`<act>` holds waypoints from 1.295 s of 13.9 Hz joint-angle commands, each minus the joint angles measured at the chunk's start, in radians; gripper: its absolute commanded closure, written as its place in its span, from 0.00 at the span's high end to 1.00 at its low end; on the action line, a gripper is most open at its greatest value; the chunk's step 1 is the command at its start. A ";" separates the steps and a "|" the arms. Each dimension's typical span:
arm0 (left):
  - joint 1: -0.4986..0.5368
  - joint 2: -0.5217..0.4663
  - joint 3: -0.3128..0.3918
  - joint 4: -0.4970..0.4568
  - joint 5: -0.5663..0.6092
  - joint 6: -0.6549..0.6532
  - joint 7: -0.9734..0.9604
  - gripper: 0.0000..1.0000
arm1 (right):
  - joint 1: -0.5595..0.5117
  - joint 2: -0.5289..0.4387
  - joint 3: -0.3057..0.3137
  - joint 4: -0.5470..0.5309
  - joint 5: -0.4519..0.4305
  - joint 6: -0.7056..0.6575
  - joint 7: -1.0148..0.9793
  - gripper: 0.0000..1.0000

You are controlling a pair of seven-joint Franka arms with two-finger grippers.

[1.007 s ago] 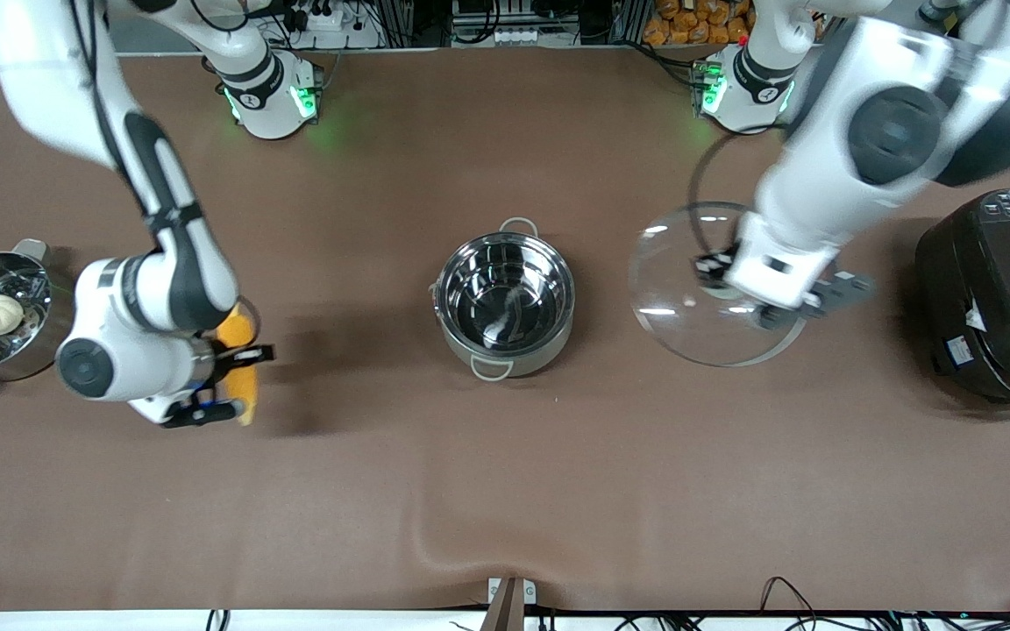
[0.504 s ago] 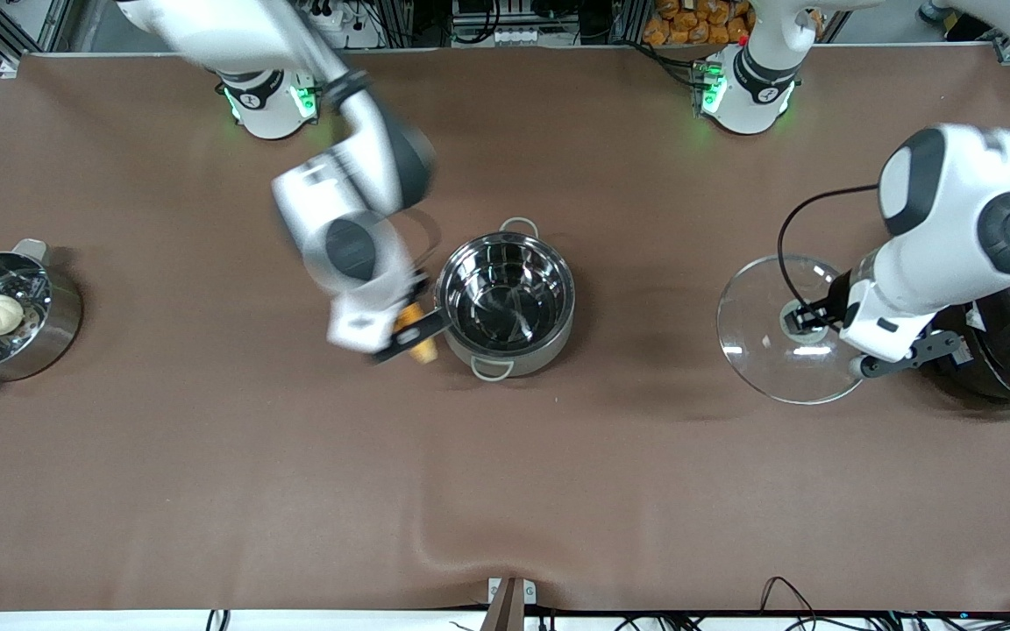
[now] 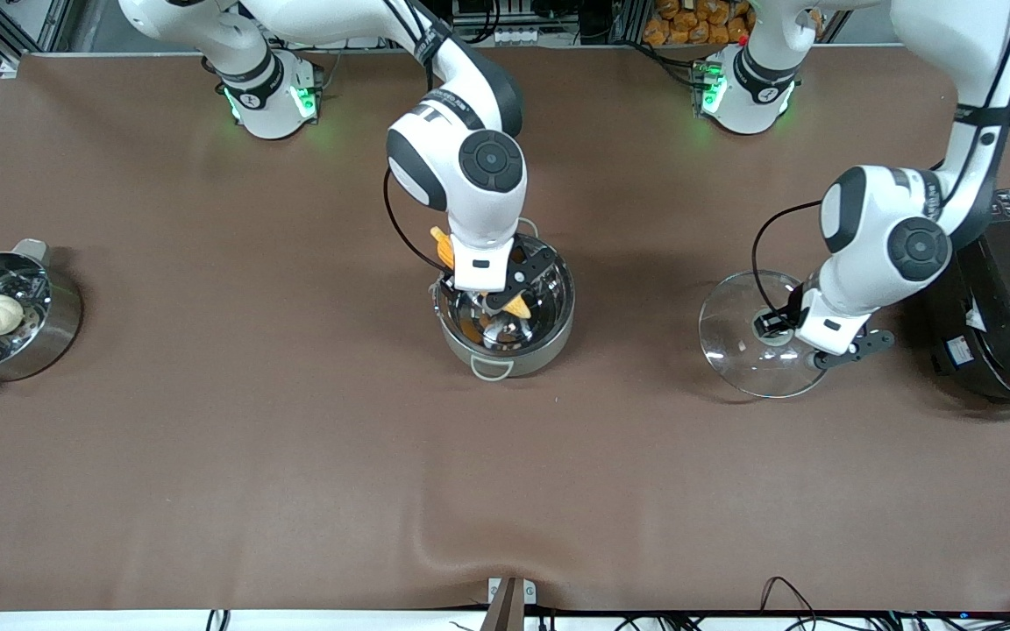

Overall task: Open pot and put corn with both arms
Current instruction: 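Lower the lid with the left gripper while the right gripper moves the corn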

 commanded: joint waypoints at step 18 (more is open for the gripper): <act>0.095 -0.109 -0.012 0.126 0.022 -0.054 0.001 1.00 | 0.084 0.145 -0.012 0.016 -0.107 0.127 0.084 0.05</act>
